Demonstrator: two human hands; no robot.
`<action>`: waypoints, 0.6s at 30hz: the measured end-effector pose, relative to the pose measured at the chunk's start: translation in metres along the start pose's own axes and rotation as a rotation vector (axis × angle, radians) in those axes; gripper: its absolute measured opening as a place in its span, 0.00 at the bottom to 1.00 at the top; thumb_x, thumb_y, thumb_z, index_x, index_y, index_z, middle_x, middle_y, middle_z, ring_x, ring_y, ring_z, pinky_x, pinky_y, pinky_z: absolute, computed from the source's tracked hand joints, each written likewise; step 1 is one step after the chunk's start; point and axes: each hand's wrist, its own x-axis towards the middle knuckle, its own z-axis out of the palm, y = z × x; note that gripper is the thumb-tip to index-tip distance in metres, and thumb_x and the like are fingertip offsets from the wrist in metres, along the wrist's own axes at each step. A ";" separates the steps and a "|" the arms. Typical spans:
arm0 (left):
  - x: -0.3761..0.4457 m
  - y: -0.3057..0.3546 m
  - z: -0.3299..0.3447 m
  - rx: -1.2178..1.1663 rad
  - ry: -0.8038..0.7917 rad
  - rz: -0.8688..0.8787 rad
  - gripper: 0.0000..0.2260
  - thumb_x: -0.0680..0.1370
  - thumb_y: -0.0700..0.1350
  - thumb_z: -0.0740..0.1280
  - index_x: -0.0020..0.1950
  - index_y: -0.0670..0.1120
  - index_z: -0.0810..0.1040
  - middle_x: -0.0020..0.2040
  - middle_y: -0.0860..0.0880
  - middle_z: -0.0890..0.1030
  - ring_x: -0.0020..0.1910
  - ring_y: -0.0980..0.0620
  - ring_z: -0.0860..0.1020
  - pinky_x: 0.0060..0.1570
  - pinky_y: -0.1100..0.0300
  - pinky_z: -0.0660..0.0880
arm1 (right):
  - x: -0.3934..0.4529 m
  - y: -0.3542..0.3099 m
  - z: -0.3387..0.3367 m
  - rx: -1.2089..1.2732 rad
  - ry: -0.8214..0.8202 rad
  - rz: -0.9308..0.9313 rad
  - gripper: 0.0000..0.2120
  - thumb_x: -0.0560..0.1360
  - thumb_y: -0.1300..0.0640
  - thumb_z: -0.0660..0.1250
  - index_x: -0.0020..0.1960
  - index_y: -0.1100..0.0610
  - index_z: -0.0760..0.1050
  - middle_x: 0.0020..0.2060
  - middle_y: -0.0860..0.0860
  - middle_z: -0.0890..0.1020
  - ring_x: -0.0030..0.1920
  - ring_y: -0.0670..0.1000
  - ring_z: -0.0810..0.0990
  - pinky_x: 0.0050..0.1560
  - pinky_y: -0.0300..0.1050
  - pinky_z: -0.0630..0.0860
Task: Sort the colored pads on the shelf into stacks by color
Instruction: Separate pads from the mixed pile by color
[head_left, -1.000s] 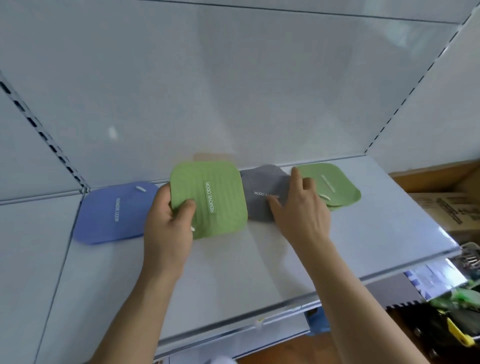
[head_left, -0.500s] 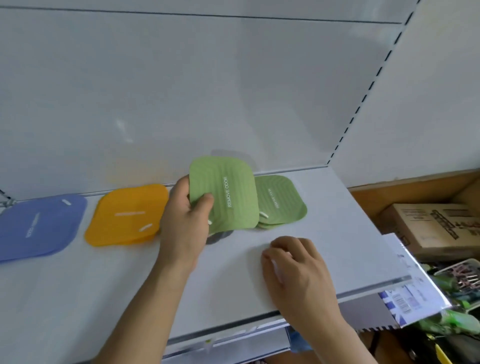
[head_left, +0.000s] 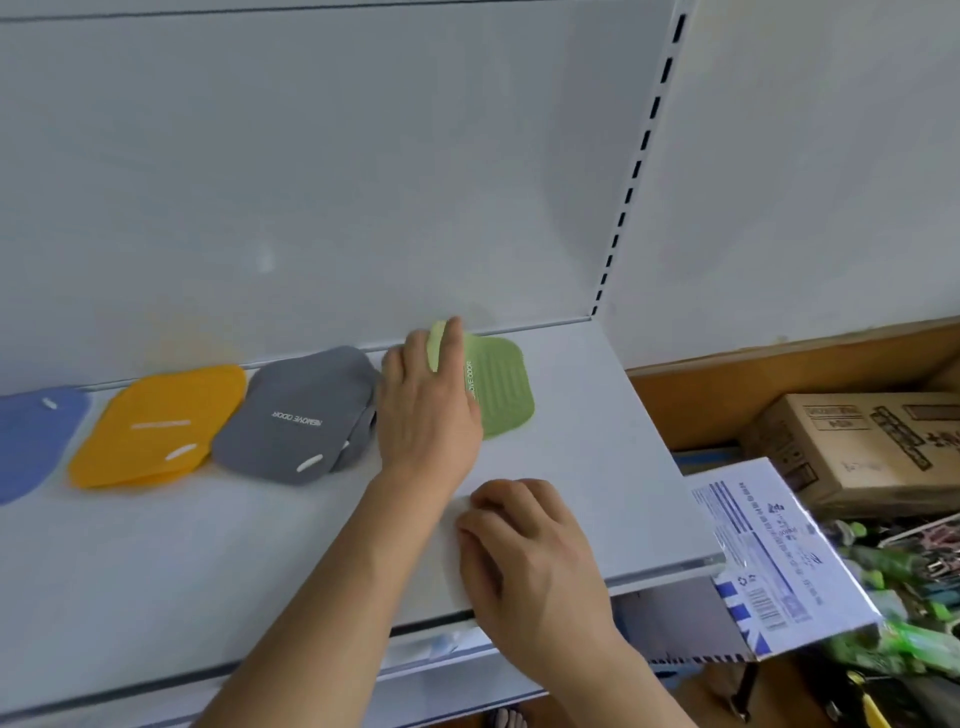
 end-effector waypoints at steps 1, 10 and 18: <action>0.000 -0.003 0.002 0.019 0.040 0.005 0.26 0.77 0.45 0.72 0.74 0.47 0.71 0.74 0.40 0.70 0.71 0.35 0.69 0.65 0.41 0.71 | 0.000 -0.001 0.000 -0.017 0.000 0.010 0.06 0.79 0.59 0.65 0.47 0.57 0.80 0.53 0.52 0.80 0.52 0.58 0.77 0.52 0.53 0.75; -0.052 -0.045 -0.008 -0.025 0.072 0.103 0.14 0.77 0.47 0.68 0.60 0.44 0.84 0.68 0.41 0.78 0.71 0.37 0.72 0.67 0.40 0.73 | 0.001 -0.006 0.002 -0.128 -0.067 0.061 0.07 0.78 0.56 0.64 0.51 0.55 0.81 0.61 0.55 0.80 0.66 0.60 0.76 0.64 0.56 0.73; -0.140 -0.092 -0.043 -0.101 0.044 0.167 0.12 0.81 0.46 0.65 0.59 0.44 0.84 0.62 0.46 0.81 0.66 0.43 0.77 0.65 0.46 0.75 | -0.002 -0.011 0.010 -0.204 -0.057 0.111 0.12 0.79 0.55 0.65 0.57 0.58 0.82 0.63 0.58 0.80 0.67 0.65 0.76 0.66 0.61 0.73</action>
